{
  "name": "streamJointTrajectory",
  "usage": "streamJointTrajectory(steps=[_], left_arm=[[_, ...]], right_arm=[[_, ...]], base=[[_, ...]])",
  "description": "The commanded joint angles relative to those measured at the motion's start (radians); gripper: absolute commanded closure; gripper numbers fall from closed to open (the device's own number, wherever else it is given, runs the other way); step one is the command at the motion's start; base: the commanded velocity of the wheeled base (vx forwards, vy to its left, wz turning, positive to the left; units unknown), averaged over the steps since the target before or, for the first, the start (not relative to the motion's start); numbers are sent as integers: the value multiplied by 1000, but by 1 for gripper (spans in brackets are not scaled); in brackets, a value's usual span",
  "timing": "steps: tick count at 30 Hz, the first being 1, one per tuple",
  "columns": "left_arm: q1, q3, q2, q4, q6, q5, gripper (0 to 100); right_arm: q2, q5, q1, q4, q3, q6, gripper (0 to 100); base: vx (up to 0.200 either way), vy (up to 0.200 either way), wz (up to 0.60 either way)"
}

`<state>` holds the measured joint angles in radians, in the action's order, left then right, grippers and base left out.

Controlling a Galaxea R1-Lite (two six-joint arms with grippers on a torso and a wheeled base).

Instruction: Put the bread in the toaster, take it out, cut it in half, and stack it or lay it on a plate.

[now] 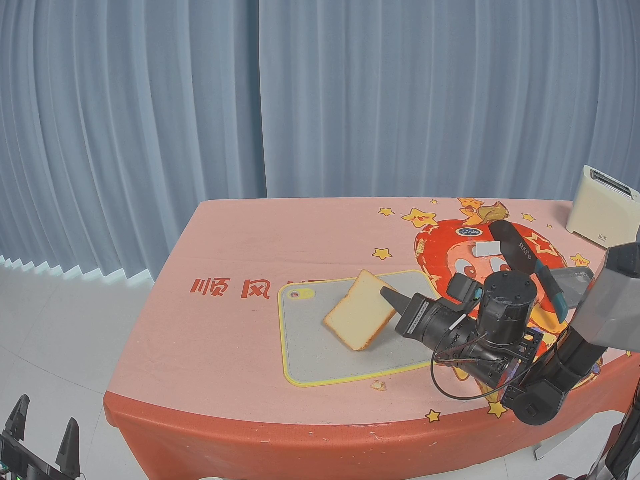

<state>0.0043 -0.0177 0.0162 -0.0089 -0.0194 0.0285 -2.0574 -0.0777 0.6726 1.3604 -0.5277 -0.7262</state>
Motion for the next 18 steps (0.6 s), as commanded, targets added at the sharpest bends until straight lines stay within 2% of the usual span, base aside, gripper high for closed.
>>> streamJointTrajectory(steps=[1, 9, 10, 15, 18], left_arm=[[0, 18, -4, 0, -1, 1, 0], [0, 18, -4, 0, -1, 1, 0], [0, 18, -4, 0, -1, 1, 0], [0, 18, -4, 0, -1, 1, 0], [0, 18, -4, 0, -1, 1, 0]], right_arm=[[2, 1, -1, 0, 0, -1, 100], [2, -2, -1, 0, 0, 1, 100], [2, -4, -1, 0, 2, 1, 0], [3, -5, 1, 0, 0, 4, 0], [2, -11, 2, 0, 6, 24, 0]], base=[[0, 0, 0], [0, 0, 0], [0, 0, 0], [0, 0, 0], [0, 0, 0]])
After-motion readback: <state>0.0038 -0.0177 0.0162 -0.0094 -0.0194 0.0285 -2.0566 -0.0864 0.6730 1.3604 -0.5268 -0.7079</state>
